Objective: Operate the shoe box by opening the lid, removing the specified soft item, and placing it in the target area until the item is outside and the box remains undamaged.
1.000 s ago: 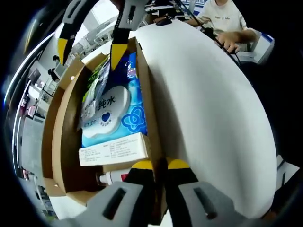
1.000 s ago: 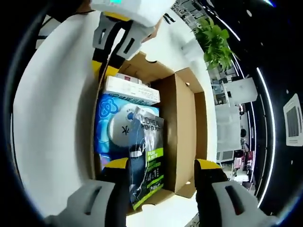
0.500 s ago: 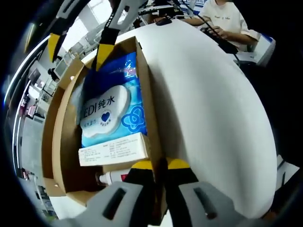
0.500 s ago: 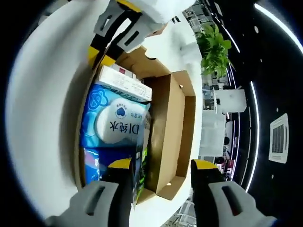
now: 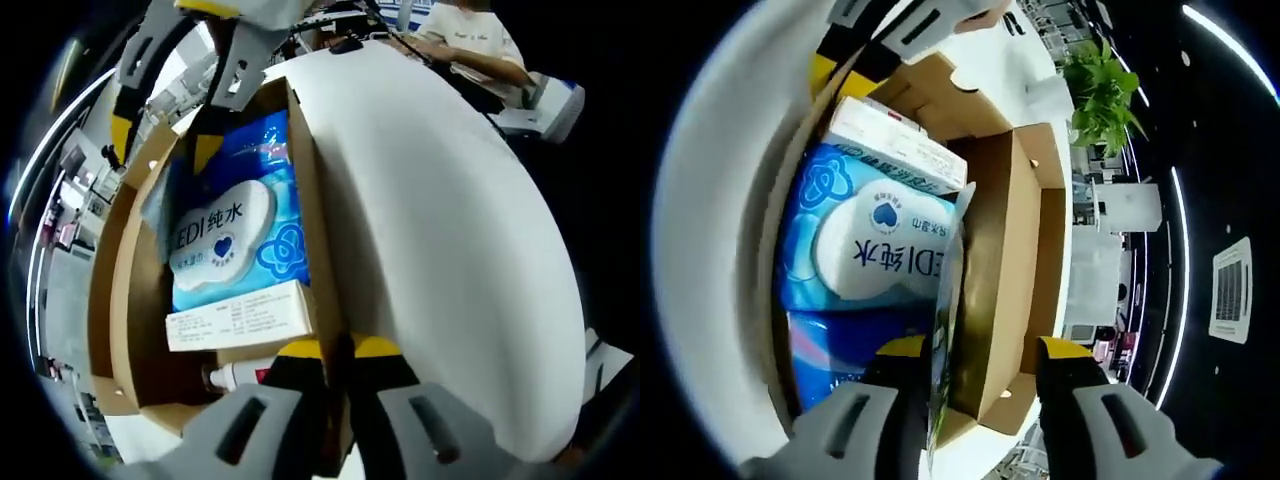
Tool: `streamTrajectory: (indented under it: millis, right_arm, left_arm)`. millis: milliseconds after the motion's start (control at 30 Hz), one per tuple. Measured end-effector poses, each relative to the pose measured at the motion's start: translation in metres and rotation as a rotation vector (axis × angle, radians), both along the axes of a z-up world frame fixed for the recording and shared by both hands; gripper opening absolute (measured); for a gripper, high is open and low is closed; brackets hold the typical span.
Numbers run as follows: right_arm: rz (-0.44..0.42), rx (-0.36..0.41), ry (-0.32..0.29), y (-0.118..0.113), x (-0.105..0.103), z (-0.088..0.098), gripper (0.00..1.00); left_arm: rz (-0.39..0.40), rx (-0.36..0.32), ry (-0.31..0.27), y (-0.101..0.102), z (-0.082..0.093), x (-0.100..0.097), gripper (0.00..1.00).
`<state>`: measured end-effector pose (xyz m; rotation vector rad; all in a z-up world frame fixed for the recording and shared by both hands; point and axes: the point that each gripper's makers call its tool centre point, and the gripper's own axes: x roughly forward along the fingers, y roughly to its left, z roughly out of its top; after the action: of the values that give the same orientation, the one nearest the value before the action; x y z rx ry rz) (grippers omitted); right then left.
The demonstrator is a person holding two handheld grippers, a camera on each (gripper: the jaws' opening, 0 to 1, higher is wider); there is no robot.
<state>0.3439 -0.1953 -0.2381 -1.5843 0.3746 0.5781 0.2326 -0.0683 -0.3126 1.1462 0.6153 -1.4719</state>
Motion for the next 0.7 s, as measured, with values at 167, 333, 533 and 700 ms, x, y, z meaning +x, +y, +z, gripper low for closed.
streamTrajectory:
  millis: [167,333,533,700]
  right_arm:
    - [-0.015,0.011,0.005,-0.005,0.007,-0.004,0.39]
    - [-0.012,-0.008,0.004,-0.007,0.010,-0.011,0.38]
    - [-0.016,0.007,0.023,-0.008,0.012,-0.017,0.30]
    - [-0.003,-0.012,0.021,-0.008,0.011,-0.021,0.24]
  left_arm:
    - [-0.001,-0.002,0.002,-0.001,0.000,0.001,0.04]
    - [-0.002,-0.002,0.004,-0.002,0.000,0.001,0.04]
    - [-0.002,-0.001,0.004,-0.002,0.000,0.002,0.04]
    - [-0.004,0.001,0.005,-0.002,-0.001,0.002,0.04]
